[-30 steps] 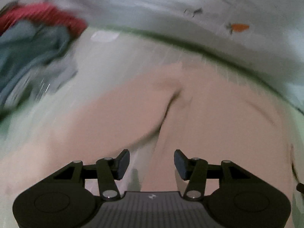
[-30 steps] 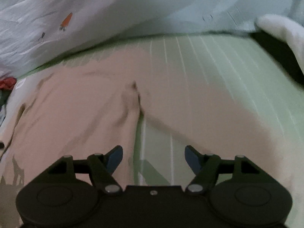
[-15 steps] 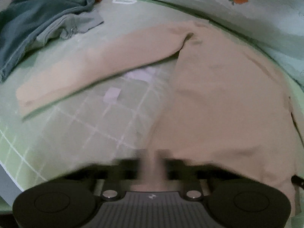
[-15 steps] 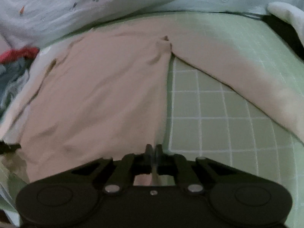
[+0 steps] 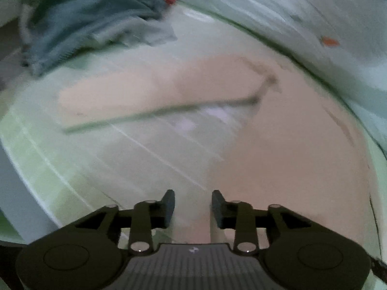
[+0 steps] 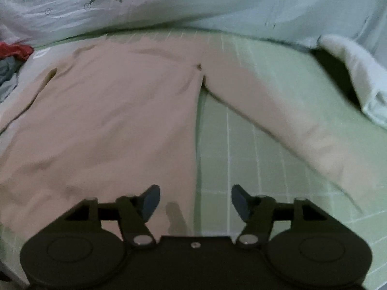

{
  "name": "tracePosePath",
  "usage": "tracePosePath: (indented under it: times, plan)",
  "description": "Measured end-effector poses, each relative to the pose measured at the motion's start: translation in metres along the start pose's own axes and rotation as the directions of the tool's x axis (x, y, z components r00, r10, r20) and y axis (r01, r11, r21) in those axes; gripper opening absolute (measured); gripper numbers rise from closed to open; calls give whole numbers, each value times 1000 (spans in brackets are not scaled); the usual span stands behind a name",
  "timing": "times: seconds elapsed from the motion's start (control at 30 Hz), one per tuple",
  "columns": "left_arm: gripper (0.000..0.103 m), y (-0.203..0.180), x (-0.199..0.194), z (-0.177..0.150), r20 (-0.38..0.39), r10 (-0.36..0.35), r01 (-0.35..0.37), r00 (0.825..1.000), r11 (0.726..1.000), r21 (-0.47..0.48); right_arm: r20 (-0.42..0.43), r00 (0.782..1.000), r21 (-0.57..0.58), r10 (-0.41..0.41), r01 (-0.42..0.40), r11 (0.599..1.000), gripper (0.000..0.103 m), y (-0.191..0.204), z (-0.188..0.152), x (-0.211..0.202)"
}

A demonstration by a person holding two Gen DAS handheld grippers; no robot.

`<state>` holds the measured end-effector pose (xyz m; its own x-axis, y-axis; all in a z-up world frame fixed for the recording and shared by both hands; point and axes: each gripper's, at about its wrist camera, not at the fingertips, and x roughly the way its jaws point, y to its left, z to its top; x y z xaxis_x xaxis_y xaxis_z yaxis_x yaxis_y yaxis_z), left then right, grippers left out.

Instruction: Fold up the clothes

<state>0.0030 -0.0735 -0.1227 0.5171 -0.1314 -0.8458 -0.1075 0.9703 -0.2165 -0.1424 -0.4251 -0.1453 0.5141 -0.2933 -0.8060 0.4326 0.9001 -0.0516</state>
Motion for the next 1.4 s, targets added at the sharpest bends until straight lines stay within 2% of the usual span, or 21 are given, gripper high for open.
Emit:
tracePosePath:
  times: [0.07, 0.13, 0.23, 0.33, 0.4, 0.6, 0.7, 0.73, 0.77, 0.87, 0.97, 1.07, 1.2, 1.33, 1.4]
  plan:
    - [47, 21, -2, 11, 33, 41, -39, 999, 997, -64, 10, 1000, -2, -13, 13, 1000, 74, 8, 2, 1]
    - [56, 38, 0, 23, 54, 115, -111, 992, 991, -75, 1, 1000, -3, -3, 3, 1000, 75, 18, 3, 7]
    - [56, 64, 4, 40, 82, 231, -225, 969, 971, -84, -17, 1000, -19, 8, -8, 1000, 76, 38, 1, 14]
    - [57, 94, 12, 58, 83, 223, -209, 971, 966, -149, -28, 1000, -19, 1, -2, 1000, 78, 60, 0, 18]
    - [57, 107, 20, 70, 81, 213, -199, 974, 967, -157, -34, 999, 0, -9, 9, 1000, 80, 72, -1, 19]
    - [57, 120, 46, 91, 61, 159, -156, 985, 986, -58, -49, 995, 57, -82, 85, 995, 89, 94, -3, 26]
    - [47, 122, 54, 92, 57, 172, -171, 983, 985, -15, -58, 992, 99, -111, 117, 988, 92, 97, -5, 26]
    - [26, 123, 56, 93, 59, 186, -186, 981, 983, -1, -62, 991, 116, -115, 121, 986, 92, 97, -5, 26]
    - [10, 124, 58, 93, 62, 199, -201, 978, 980, 14, -66, 991, 130, -118, 126, 983, 92, 97, -6, 25]
    - [5, 144, 57, 101, 64, 180, -177, 982, 983, -50, -77, 989, 154, -128, 139, 978, 94, 97, -7, 25]
    - [3, 159, 57, 111, 89, 229, -221, 969, 971, -87, -84, 987, 176, -136, 149, 973, 96, 95, -7, 26]
    - [3, 169, 56, 120, 97, 203, -189, 974, 972, -139, -88, 986, 185, -144, 159, 970, 97, 96, -6, 27]
    - [2, 159, 50, 123, 120, 164, -149, 979, 981, -123, -93, 985, 185, -143, 158, 970, 97, 95, -6, 26]
    - [2, 132, 39, 124, 139, 76, -63, 987, 993, -99, -87, 985, 185, -147, 161, 969, 97, 92, -6, 22]
    - [2, 109, 33, 123, 151, 23, -15, 988, 999, -50, -68, 985, 190, -157, 168, 967, 97, 88, -6, 18]
